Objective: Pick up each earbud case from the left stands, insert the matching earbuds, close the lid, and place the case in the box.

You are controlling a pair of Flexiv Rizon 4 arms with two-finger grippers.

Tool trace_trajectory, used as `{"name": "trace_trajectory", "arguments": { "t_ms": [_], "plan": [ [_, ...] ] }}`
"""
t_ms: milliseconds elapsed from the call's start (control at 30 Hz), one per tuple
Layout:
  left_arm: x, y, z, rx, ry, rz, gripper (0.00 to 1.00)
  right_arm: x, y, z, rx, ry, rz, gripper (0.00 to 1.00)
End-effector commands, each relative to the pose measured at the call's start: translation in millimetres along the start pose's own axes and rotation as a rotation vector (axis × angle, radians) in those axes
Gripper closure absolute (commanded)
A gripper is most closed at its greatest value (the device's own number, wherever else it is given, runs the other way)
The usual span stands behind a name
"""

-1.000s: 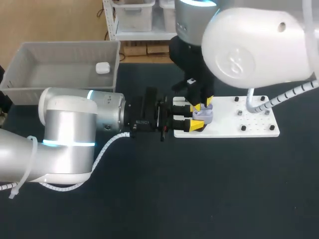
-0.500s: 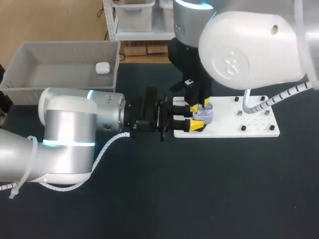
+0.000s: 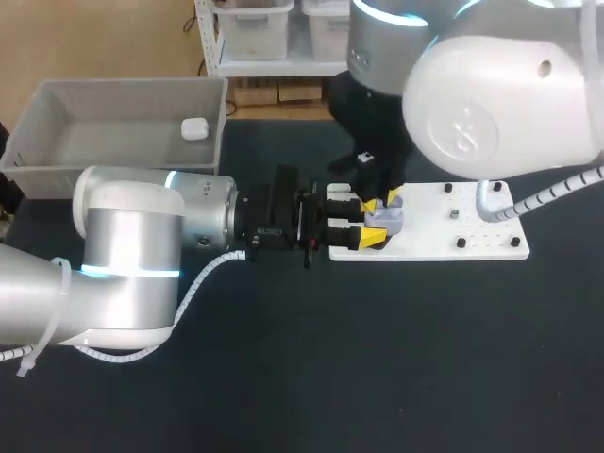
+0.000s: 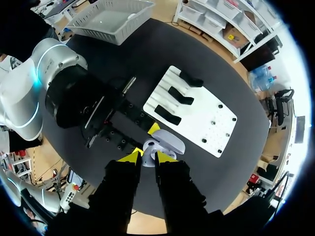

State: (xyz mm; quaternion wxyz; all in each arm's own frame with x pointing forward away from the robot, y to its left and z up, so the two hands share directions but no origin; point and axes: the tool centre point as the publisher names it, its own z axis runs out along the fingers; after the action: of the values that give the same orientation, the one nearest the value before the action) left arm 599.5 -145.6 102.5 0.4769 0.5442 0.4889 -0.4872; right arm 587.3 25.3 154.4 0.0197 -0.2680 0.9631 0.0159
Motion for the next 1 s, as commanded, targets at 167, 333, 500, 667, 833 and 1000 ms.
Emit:
{"name": "trace_trajectory", "arguments": {
  "t_ms": [167,333,500,667,833,1000],
  "plan": [
    [0.6,-1.1,-0.1,-0.006,-0.003,0.003,1.0,3.5,-3.3,1.4,-0.013,-0.019,-0.009,1.0],
    [0.6,-1.1,-0.1,-0.006,-0.003,0.003,1.0,1.9,-3.0,1.6,-0.015,-0.02,-0.015,1.0],
    [0.6,-1.1,-0.1,-0.006,-0.003,0.003,1.0,0.3,-1.6,1.7,-0.016,-0.02,-0.02,1.0],
    [0.6,-1.1,-0.1,-0.006,-0.003,0.003,1.0,-0.7,-0.3,1.7,-0.019,-0.018,-0.024,1.0],
    [0.6,-1.1,-0.1,-0.006,-0.003,0.003,1.0,-0.1,1.2,0.9,-0.02,-0.016,-0.025,1.0],
    [0.6,-1.1,-0.1,-0.006,-0.003,0.003,1.0,0.8,1.8,0.5,-0.021,-0.015,-0.023,1.0]
  ]
}}
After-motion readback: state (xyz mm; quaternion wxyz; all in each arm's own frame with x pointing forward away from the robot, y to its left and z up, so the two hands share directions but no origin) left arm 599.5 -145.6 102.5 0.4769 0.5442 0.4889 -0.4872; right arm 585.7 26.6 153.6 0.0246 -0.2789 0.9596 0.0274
